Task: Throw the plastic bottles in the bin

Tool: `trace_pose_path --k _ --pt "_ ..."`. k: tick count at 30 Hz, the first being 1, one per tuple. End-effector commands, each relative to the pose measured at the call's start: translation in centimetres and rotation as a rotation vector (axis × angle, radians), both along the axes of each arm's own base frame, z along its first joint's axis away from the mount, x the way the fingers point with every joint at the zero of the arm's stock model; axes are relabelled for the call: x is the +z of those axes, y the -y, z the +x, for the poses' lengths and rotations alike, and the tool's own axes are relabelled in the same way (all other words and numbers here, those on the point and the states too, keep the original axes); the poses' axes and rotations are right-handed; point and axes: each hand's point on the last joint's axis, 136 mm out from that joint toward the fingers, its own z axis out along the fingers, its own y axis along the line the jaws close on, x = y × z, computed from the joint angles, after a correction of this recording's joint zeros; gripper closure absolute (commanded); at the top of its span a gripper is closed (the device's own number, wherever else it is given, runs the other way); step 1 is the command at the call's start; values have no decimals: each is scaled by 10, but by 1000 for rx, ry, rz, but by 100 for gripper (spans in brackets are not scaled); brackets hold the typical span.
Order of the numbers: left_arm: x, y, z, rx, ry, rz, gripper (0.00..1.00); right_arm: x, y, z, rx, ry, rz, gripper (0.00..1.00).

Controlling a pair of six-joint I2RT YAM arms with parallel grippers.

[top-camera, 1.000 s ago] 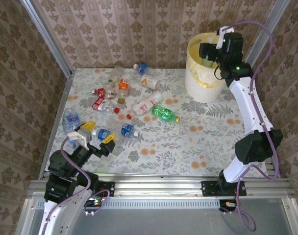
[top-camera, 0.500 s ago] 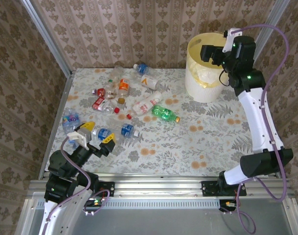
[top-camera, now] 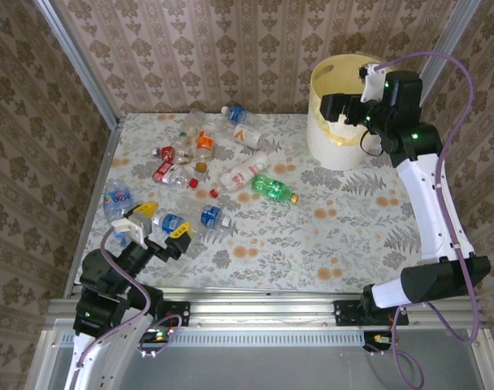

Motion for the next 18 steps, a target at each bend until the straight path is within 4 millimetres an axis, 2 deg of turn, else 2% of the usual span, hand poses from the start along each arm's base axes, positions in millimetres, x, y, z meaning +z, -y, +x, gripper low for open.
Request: trace_pose_path --k 1,4,9,15,18 --pt "9 0 -3 -7 32 -2 0 -17 -23 -20 129 -61 9 0" --pt "10 0 -3 -8 34 -2 0 -39 -40 -31 223 -122 6 0" --pt "9 0 -3 -7 34 -3 0 -103 -66 -39 322 -283 -81 0" --pt "9 1 -3 -10 33 -4 0 -179 -89 -42 382 -454 -267 0" --pt "9 1 -3 -12 33 -6 0 -210 -99 -45 420 -528 -361 0"
